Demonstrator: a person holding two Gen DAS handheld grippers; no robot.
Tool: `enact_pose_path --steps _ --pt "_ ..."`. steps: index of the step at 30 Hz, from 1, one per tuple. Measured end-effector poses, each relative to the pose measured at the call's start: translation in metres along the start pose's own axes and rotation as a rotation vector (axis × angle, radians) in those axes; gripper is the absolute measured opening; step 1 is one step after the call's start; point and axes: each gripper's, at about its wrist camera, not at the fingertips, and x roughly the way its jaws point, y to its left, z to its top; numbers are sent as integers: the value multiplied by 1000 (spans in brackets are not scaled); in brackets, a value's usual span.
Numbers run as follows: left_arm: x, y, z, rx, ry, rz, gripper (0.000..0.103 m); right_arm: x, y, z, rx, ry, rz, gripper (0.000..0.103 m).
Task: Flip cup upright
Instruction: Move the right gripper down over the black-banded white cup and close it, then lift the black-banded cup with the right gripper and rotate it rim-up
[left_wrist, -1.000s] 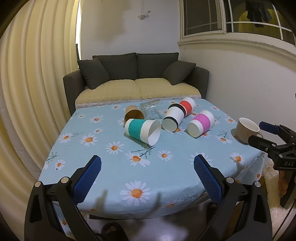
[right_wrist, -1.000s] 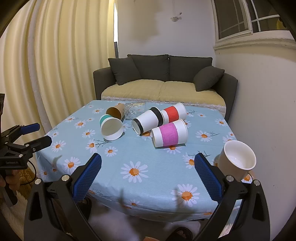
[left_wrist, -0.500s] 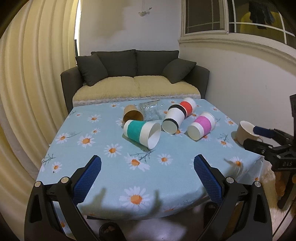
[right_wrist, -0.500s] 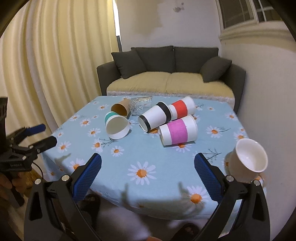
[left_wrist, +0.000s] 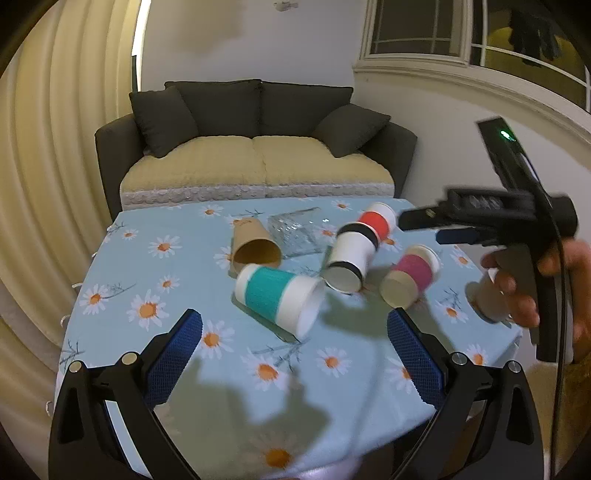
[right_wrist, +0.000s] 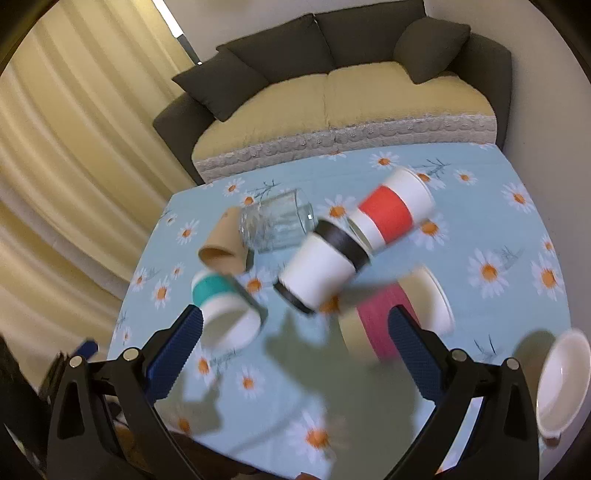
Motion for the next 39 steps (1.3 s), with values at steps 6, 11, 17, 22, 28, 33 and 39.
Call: enact_pose_path --steps 6,11,17,22,28,33,39 --pt "19 35 5 -78 6 11 97 60 -1 28 205 171 3 99" --pt "25 64 -3 -142 16 22 97 87 -9 34 285 232 -94 94" --pt "22 90 -12 -217 27 15 97 102 -22 35 384 251 -180 81" --pt "20 100 -13 -279 34 3 97 111 -25 34 405 262 -234 68" --pt "16 93 -11 -270 23 -11 97 121 -33 32 454 273 -255 65" --pt "15 94 -11 -261 23 -3 97 118 -30 32 453 260 -262 63" --pt "16 99 -11 -279 25 -3 97 99 -18 37 418 241 -242 63"
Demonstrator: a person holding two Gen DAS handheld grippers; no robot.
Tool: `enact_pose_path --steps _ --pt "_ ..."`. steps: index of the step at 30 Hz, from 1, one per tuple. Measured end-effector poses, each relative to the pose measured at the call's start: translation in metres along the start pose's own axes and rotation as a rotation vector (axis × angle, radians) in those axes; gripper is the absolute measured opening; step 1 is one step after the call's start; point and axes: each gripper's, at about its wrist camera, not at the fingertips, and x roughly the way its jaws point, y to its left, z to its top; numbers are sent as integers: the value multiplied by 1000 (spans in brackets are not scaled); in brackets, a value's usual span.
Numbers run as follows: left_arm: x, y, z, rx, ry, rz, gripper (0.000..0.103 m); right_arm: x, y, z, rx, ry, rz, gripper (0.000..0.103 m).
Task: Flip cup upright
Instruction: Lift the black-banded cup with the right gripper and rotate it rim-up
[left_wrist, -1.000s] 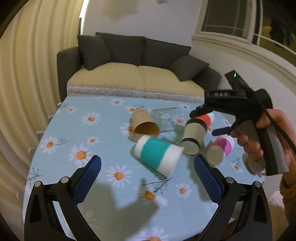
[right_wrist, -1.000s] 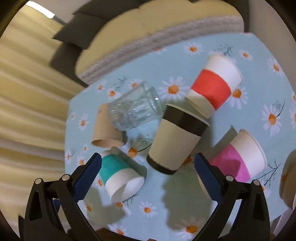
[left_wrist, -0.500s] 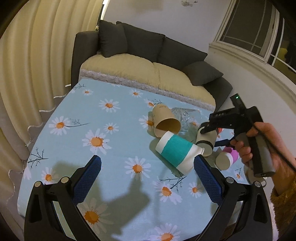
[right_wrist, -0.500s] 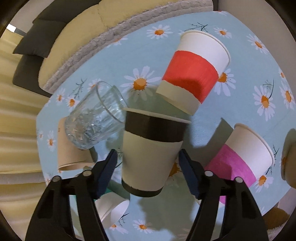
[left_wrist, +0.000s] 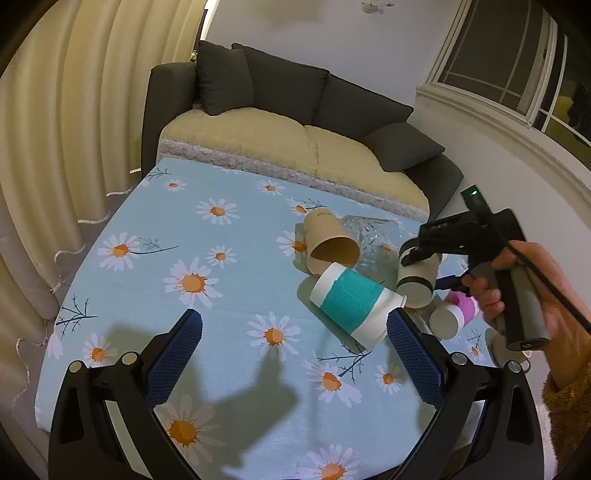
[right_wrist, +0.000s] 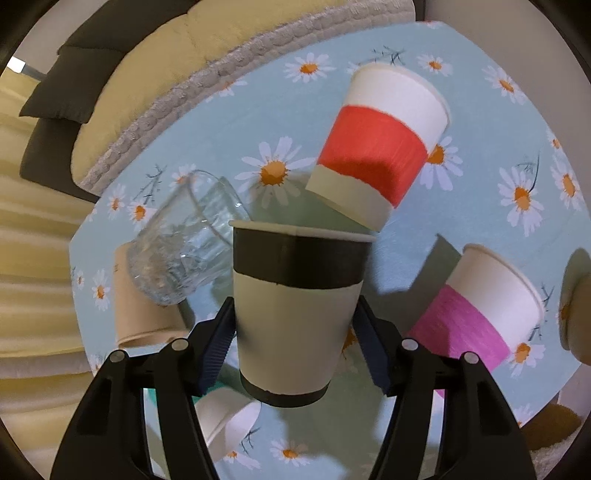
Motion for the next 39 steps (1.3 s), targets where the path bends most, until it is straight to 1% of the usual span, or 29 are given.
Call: enact_pose_path --steps 3,6,8,12,15,19,22,27,30,33,35,37,38,39 --pt "2 -2 -1 9 8 1 97 -20 5 -13 -57 2 23 63" --pt "2 -4 -3 22 10 17 97 -37 10 -38 -144 22 33 63" --pt "1 -4 -5 29 10 22 97 -42 9 -59 -211 51 38 63" --pt "-5 -5 -12 53 9 37 97 -31 1 -94 -244 114 62 63" --pt "-7 -6 -18 65 13 57 97 -16 -5 -112 -266 130 36 63" --pt "-8 -8 -27 84 22 82 97 0 -13 -119 -265 150 14 63" --pt "-7 -9 -32 91 33 99 97 6 -10 -125 -300 149 -14 64" --pt "-6 -11 -37 95 50 121 97 11 -4 -125 -327 159 -30 64" --pt "-5 -12 -41 99 63 130 97 9 -3 -127 -333 169 -13 74" --pt "-6 -15 -43 101 76 136 97 -6 -8 -126 -327 150 16 74" --pt "-7 -18 -42 93 91 124 97 -22 -11 -124 -331 132 44 74" --pt "-9 -26 -39 84 111 105 97 -50 -21 -124 -334 88 97 74" --pt "-11 -32 -37 84 117 95 97 -61 -26 -125 -339 65 110 74" --pt "-11 -43 -35 95 133 79 97 -76 -35 -126 -341 31 131 74"
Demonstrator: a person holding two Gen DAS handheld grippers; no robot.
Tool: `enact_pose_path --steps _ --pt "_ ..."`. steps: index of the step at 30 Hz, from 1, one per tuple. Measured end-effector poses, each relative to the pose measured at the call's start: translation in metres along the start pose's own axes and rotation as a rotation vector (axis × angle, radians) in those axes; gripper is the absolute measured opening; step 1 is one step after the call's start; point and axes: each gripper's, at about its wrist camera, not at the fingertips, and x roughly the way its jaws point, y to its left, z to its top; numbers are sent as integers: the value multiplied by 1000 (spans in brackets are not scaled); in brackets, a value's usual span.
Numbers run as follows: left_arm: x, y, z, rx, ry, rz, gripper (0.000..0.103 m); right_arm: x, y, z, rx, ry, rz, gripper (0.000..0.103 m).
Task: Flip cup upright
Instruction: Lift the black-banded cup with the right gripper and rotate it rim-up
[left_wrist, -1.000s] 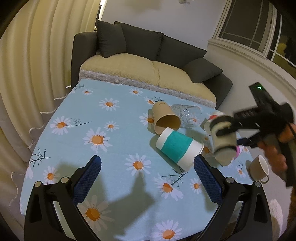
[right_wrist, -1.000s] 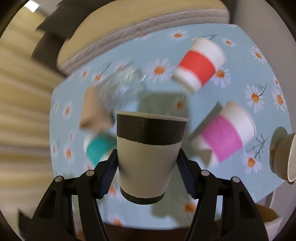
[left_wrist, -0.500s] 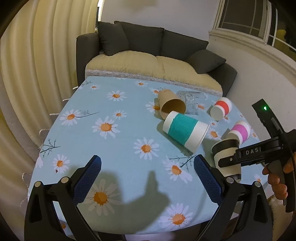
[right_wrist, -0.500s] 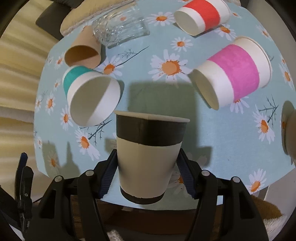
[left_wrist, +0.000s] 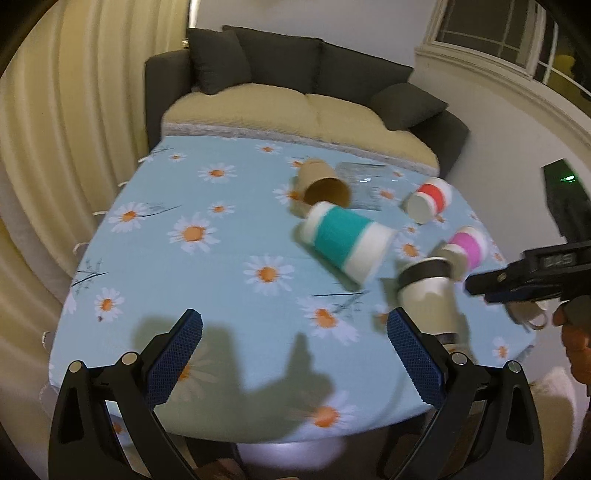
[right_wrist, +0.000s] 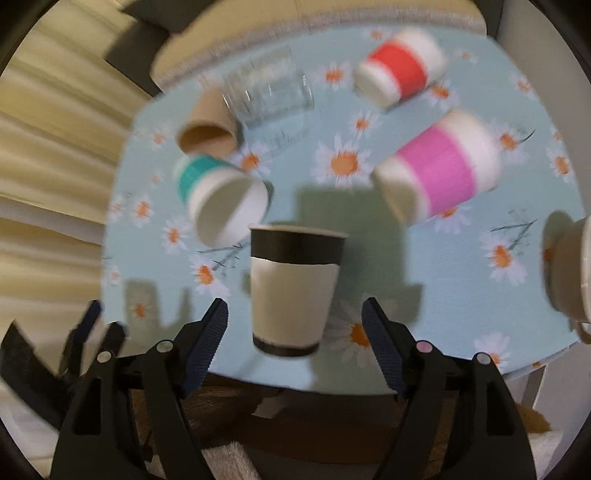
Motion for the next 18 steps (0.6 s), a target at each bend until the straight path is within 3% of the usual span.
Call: enact_pose_path --steps 6,12,18 --pt "10 -65 16 60 121 -51 97 -52 -54 -39 -14 -129 71 80" --pt "51 -117 28 92 278 -4 97 -38 -93 -82 -21 -136 82 80" --pt "85 -144 33 124 367 64 90 -18 -105 -104 -46 -118 132 80"
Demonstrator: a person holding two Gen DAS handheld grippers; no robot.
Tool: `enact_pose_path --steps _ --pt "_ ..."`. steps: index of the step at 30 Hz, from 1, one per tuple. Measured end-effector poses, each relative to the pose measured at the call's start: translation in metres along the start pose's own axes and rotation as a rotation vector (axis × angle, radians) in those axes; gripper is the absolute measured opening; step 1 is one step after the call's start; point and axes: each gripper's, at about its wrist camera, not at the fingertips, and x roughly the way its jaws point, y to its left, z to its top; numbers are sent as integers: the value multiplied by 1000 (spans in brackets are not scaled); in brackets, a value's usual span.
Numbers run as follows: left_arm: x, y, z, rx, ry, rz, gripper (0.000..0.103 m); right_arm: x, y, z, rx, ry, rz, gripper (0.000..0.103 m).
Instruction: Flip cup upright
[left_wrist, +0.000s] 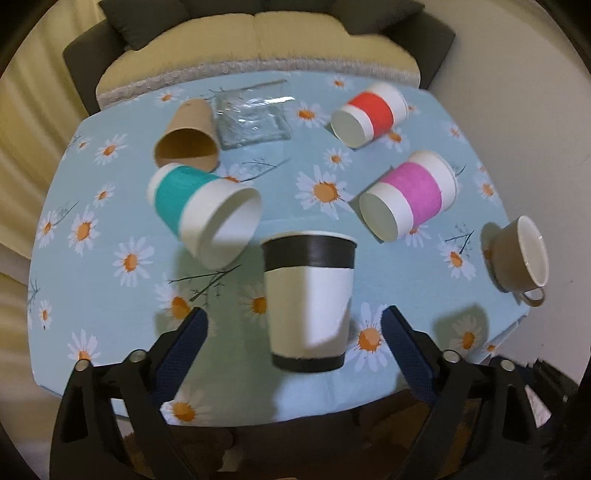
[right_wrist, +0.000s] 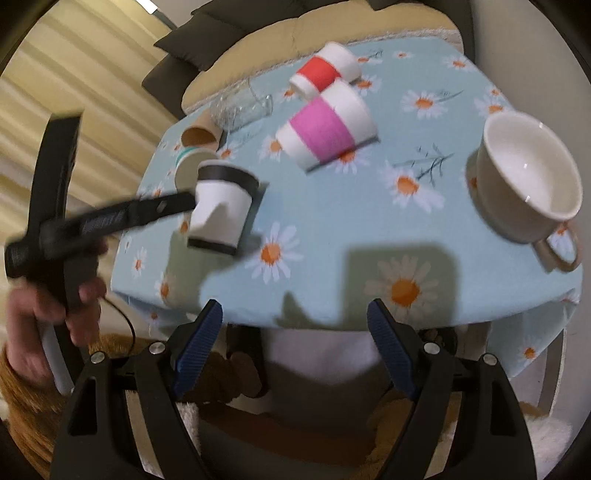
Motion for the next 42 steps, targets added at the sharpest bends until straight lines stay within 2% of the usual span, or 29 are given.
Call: enact_pose_path --steps 3,9,11,15,24,29,34,36,38,42 --pt "10 -8 6 19 37 49 82 5 -4 -5 -2 10 27 80" --pt "31 -14 18 4 106 72 80 11 -15 -8 19 21 79 80" --pt "38 -16 20 10 118 86 69 12 -19 -8 27 27 95 80" --pt "46 -16 22 2 139 84 62 10 -24 -8 45 27 114 80" --pt "41 -19 20 -7 114 72 61 10 -29 -8 63 21 121 80" --pt "19 -28 6 20 -27 64 61 1 -29 -9 51 -36 113 80" --pt "-13 -28 -22 -15 -288 -7 61 -9 -38 -10 74 -86 119 80" --pt "-20 -28 -36 -29 -407 2 61 -14 -43 -10 95 -106 137 80" --pt "-22 -28 -47 -32 -488 -14 61 -21 -47 -9 106 -135 144 80" --pt "-20 -39 -77 0 -658 39 61 -35 -53 -5 122 -212 162 80"
